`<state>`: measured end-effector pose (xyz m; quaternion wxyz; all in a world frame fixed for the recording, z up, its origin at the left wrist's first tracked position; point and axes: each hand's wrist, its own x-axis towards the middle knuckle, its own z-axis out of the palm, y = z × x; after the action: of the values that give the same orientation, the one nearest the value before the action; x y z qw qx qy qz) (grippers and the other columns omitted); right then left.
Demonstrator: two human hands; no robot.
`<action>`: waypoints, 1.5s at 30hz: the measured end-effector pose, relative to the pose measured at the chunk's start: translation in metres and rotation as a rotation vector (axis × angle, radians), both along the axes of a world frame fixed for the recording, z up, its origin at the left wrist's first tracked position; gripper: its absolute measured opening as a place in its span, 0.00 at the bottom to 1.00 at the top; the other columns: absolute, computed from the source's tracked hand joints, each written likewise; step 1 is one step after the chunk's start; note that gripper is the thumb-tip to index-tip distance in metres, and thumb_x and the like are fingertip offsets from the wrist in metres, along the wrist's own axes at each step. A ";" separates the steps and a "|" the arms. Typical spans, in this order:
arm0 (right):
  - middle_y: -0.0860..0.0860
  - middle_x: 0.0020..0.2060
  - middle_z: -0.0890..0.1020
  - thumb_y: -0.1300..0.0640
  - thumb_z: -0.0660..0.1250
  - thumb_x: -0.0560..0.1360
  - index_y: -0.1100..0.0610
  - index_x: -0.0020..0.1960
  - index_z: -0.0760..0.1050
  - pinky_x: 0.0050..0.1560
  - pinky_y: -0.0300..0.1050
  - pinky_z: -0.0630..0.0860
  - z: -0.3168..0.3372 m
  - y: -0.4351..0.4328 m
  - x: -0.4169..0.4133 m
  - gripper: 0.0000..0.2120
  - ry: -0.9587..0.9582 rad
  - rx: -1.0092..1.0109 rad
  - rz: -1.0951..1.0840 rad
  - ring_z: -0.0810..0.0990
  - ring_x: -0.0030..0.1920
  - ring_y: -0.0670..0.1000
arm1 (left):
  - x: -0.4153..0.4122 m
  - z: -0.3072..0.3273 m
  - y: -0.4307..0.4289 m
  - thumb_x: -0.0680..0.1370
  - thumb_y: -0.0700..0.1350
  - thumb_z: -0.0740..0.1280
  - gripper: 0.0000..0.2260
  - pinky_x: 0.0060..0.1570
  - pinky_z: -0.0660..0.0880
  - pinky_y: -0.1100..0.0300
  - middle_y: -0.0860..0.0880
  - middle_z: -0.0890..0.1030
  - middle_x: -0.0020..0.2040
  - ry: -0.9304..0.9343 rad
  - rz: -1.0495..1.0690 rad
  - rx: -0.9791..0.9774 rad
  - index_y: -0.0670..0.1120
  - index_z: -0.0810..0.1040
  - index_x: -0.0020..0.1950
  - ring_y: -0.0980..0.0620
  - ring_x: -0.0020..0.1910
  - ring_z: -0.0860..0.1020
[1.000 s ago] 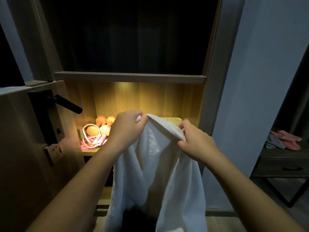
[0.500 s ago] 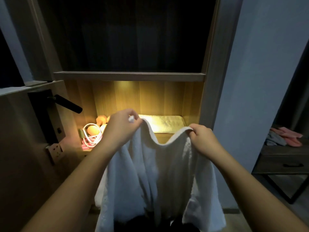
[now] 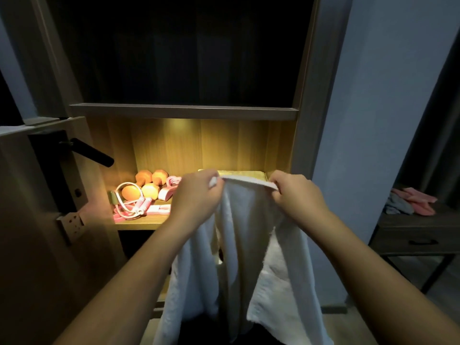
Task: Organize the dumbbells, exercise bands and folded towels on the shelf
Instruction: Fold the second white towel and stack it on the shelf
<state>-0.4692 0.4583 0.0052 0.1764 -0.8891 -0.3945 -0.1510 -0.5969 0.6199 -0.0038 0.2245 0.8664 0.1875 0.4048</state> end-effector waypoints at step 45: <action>0.49 0.49 0.82 0.60 0.76 0.70 0.50 0.50 0.80 0.50 0.42 0.79 -0.038 -0.007 -0.043 0.12 0.886 0.648 0.557 0.81 0.52 0.48 | -0.033 -0.022 -0.029 0.82 0.43 0.63 0.07 0.41 0.77 0.59 0.50 0.85 0.41 -0.268 -0.200 -0.935 0.46 0.81 0.51 0.53 0.41 0.82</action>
<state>-0.5125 0.4515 -0.0328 0.6177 -0.6321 -0.4350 0.1722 -0.6298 0.5904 -0.0261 0.6488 0.6272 0.2342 0.3616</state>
